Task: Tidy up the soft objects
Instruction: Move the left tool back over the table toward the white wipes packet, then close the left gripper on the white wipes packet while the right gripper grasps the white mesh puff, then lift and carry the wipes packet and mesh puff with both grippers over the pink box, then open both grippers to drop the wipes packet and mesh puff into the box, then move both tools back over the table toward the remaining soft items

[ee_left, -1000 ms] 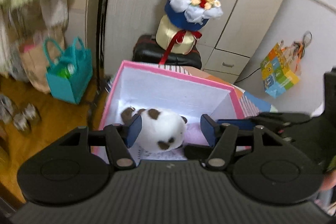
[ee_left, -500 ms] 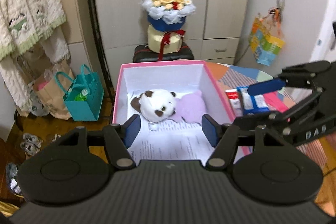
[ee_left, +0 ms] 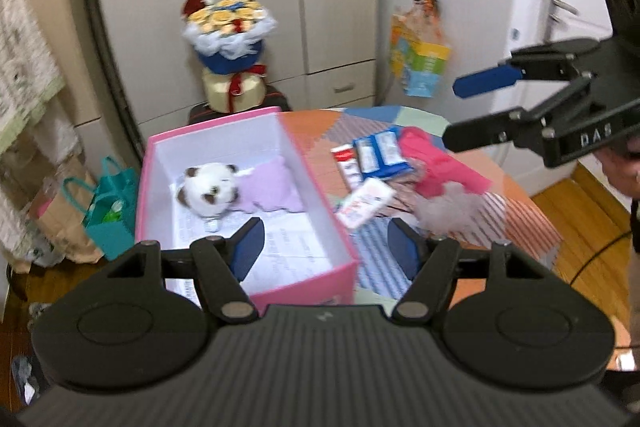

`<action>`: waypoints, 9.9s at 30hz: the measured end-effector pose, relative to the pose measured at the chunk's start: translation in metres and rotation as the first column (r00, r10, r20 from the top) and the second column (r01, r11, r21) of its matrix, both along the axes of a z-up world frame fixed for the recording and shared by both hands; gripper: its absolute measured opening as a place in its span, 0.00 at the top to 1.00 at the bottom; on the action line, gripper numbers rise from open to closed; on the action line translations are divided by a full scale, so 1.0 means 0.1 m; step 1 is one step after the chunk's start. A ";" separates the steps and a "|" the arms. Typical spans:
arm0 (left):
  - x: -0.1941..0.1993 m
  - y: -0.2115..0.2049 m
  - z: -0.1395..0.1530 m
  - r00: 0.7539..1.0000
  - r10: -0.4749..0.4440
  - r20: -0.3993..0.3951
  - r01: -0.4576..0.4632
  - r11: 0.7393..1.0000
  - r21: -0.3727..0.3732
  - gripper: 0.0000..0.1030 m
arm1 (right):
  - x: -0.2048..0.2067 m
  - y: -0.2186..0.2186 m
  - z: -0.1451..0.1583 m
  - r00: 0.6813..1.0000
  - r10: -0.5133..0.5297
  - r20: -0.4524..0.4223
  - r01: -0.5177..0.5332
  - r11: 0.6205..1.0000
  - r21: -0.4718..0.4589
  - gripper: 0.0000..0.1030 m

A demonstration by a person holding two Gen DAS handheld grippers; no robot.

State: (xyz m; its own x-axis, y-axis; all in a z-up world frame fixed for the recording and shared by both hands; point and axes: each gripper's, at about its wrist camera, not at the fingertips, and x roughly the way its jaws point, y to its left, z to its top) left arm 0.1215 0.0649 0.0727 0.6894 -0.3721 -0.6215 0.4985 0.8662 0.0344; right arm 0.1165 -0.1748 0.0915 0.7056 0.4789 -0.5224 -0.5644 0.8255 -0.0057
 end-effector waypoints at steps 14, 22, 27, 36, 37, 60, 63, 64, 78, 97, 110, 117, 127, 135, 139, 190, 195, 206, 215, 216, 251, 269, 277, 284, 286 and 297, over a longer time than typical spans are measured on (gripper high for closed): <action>-0.32 -0.82 -0.45 0.987 -0.160 0.017 0.157 0.983 0.092 0.35 | -0.76 -0.71 -0.39 0.994 -0.060 0.093 0.062 0.998 -0.020 0.23; -0.22 -1.22 -0.80 0.992 -0.102 0.073 0.088 0.981 0.176 0.35 | -0.72 -0.87 -0.92 0.997 -0.052 0.062 0.054 0.998 -0.030 0.20; -0.03 -1.33 -0.93 0.996 -0.053 0.072 0.044 0.991 0.130 0.35 | -0.51 -0.98 -1.27 0.995 -0.079 0.064 0.083 0.995 -0.063 0.20; 0.41 -1.54 -1.17 0.995 0.076 0.070 -0.074 0.997 -0.032 0.33 | -0.06 -0.95 -1.73 0.996 -0.062 0.057 0.069 0.989 -0.130 0.20; 0.46 -1.57 -1.20 0.992 0.098 0.076 -0.096 0.995 -0.037 0.33 | -0.02 -0.94 -1.76 0.997 -0.058 0.060 0.066 0.989 -0.134 0.20; 1.22 -1.64 -1.76 0.878 0.474 -0.064 -0.478 0.871 -0.112 0.17 | 0.41 -0.94 -1.96 0.999 -0.046 -0.010 0.045 0.996 -0.081 0.20; 1.20 -1.60 -1.78 0.862 0.503 -0.069 -0.507 0.846 -0.167 0.16 | 0.40 -0.93 -1.98 0.999 -0.048 0.000 0.048 0.995 -0.086 0.21; 1.20 -1.60 -1.79 0.858 0.509 -0.070 -0.512 0.840 -0.179 0.16 | 0.40 -0.93 -1.98 0.999 -0.052 0.005 0.053 0.995 -0.085 0.21; 1.14 -1.72 -1.82 0.850 0.526 0.031 -0.520 0.846 -0.122 0.43 | 0.33 -0.92 -2.01 0.987 -0.164 0.002 0.164 0.986 -0.012 0.60; 1.20 -1.68 -1.87 0.804 0.594 -0.016 -0.592 0.798 -0.115 0.23 | 0.40 -1.07 -2.03 0.983 -0.175 -0.053 0.178 0.982 0.063 0.54; 1.04 -1.63 -1.87 0.843 0.537 0.024 -0.530 0.837 -0.134 0.31 | 0.34 -1.07 -2.01 0.968 -0.250 -0.026 0.251 0.966 0.062 0.55; 0.87 -1.56 -1.84 0.868 0.495 0.034 -0.484 0.861 -0.158 0.31 | 0.25 -1.02 -1.99 0.968 -0.247 -0.029 0.249 0.967 0.063 0.57; 0.45 -1.41 -1.70 0.942 0.332 0.054 -0.319 0.932 -0.171 0.31 | 0.07 -1.04 -1.93 0.954 -0.287 -0.084 0.291 0.956 0.028 0.58; 0.16 -1.22 -1.63 0.982 0.188 -0.031 -0.190 0.969 -0.160 0.31 | -0.07 -1.06 -1.87 0.939 -0.296 -0.175 0.303 0.953 0.014 0.57; 0.05 -1.12 -1.58 0.988 0.130 -0.082 -0.141 0.979 -0.147 0.31 | -0.13 -1.02 -1.79 0.932 -0.279 -0.230 0.290 0.957 0.014 0.57; 0.33 0.41 -0.20 0.980 0.191 0.057 -0.187 0.980 -0.072 0.31 | 0.45 0.79 -0.51 0.987 0.143 -0.070 -0.143 0.990 0.006 0.57; 0.73 0.42 -0.38 0.972 0.219 0.089 -0.219 0.976 -0.013 0.31 | 0.86 1.04 -0.58 0.982 0.171 -0.083 -0.177 0.981 -0.074 0.56; 1.37 0.42 -0.85 0.978 0.208 -0.005 -0.205 0.965 0.166 0.31 | 1.44 1.49 -1.07 0.946 0.277 -0.168 -0.315 0.908 -0.277 0.56; 1.37 0.21 -0.99 0.997 0.083 -0.005 -0.076 0.935 0.347 0.31 | 1.64 1.58 -1.22 0.931 0.282 -0.234 -0.349 0.877 -0.332 0.54; 1.40 0.20 -1.00 0.997 0.080 -0.014 -0.070 0.934 0.350 0.30 | 1.65 1.58 -1.22 0.930 0.290 -0.228 -0.354 0.872 -0.337 0.52; 0.49 0.28 -0.45 0.999 0.036 0.030 -0.042 0.974 0.222 0.17 | 0.77 1.05 -0.52 0.948 0.272 -0.162 -0.292 0.949 -0.117 0.26; -0.52 -0.08 -0.25 0.993 -0.097 0.067 0.083 0.979 0.186 0.08 | -0.46 0.29 -0.54 0.992 0.123 -0.018 -0.124 0.985 -0.119 0.16; -0.70 -0.51 -0.49 0.979 -0.203 0.031 0.195 0.967 0.165 0.07 | -0.73 -0.24 -0.92 0.999 -0.040 -0.019 0.038 0.994 -0.099 0.16; -0.54 -0.84 -0.62 0.968 -0.250 -0.021 0.251 0.966 0.061 0.07 | -0.78 -0.55 -1.21 0.996 -0.090 -0.008 0.089 0.993 -0.078 0.16; -0.47 -0.93 -0.66 0.968 -0.250 -0.021 0.251 0.967 0.031 0.07 | -0.74 -0.61 -1.29 0.996 -0.085 -0.012 0.084 0.994 -0.073 0.16; 0.06 -1.29 -1.08 0.984 -0.178 -0.009 0.178 0.984 -0.033 0.08 | -0.37 -0.87 -1.58 0.995 -0.098 -0.024 0.096 0.994 -0.059 0.16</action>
State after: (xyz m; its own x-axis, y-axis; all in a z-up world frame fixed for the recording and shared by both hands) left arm 0.1279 -0.0645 -0.0349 0.6034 -0.5077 -0.6150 0.6449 0.7643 0.0018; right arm 0.0799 -0.2622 -0.0664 0.7324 0.3773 -0.5667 -0.4826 0.8749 -0.0412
